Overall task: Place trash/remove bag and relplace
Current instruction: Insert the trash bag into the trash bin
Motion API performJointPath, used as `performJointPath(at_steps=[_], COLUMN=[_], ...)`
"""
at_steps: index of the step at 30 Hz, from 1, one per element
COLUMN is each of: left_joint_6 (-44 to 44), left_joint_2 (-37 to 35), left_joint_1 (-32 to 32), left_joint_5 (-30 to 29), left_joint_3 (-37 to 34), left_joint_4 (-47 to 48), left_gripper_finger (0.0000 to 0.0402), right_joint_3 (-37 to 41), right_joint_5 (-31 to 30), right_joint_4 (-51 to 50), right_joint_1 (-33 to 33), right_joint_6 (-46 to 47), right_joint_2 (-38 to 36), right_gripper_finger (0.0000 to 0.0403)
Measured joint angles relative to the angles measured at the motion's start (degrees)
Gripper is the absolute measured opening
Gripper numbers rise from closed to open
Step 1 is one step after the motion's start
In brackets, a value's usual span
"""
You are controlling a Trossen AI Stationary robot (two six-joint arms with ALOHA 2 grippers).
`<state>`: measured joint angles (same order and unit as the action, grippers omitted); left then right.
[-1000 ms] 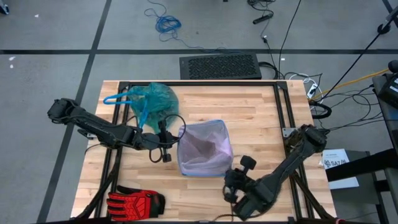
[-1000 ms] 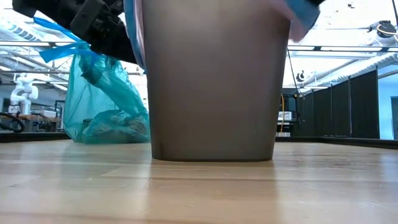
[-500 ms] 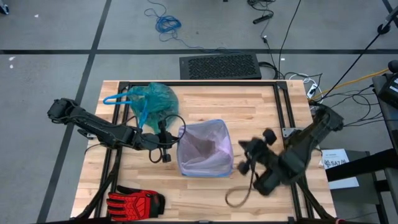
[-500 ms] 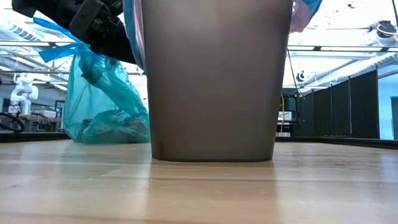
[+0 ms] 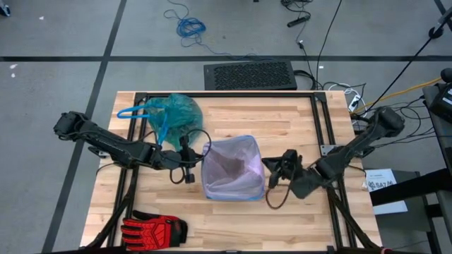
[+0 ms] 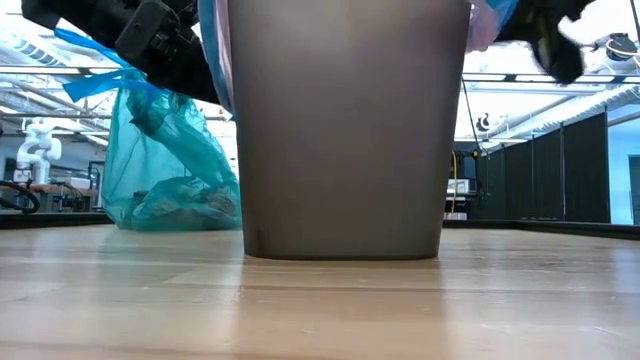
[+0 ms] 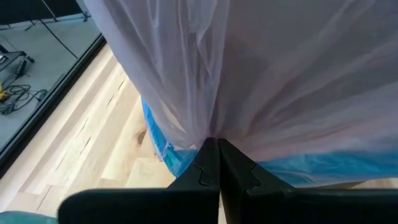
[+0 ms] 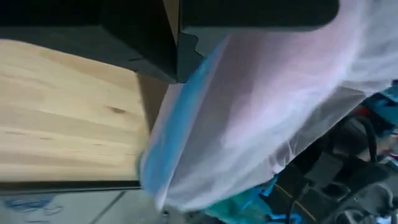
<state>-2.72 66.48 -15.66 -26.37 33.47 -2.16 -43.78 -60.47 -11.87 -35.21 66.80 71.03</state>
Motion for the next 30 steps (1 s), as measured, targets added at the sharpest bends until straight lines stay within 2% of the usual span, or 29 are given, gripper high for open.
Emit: performJointPath(at_steps=[3,5,13,19,22,27,30], left_joint_6=[-0.5,-1.5,-2.8,-4.1,-4.0,-4.0,-4.0], left_joint_2=[0.0,0.0,0.0,0.0,0.0,0.0,0.0], left_joint_1=[0.0,0.2,0.6,1.5,1.5,1.4,1.4], left_joint_5=[0.0,0.0,-0.3,-0.4,-0.4,-0.4,0.1], left_joint_3=[0.0,0.0,-0.2,-1.0,-1.0,-1.0,-1.0], left_joint_4=[-0.2,0.1,1.2,1.4,1.4,1.6,1.6], left_gripper_finger=[0.0,0.0,0.0,0.0,0.0,0.0,0.0], right_joint_3=[5.0,6.4,6.8,6.8,6.8,6.8,6.7], right_joint_5=[2.9,4.5,12.2,14.4,10.3,-4.5,-11.5], right_joint_4=[14.3,19.3,20.7,20.9,20.5,19.4,20.7], right_joint_1=[2.5,4.0,8.4,7.0,4.0,-0.1,0.5], right_joint_6=[-7.6,-10.1,-7.3,-3.1,-3.0,-7.9,-13.3], right_joint_2=[1.3,2.4,10.2,13.8,11.0,5.1,2.8], right_gripper_finger=[0.0,0.0,0.0,0.0,0.0,0.0,0.0])
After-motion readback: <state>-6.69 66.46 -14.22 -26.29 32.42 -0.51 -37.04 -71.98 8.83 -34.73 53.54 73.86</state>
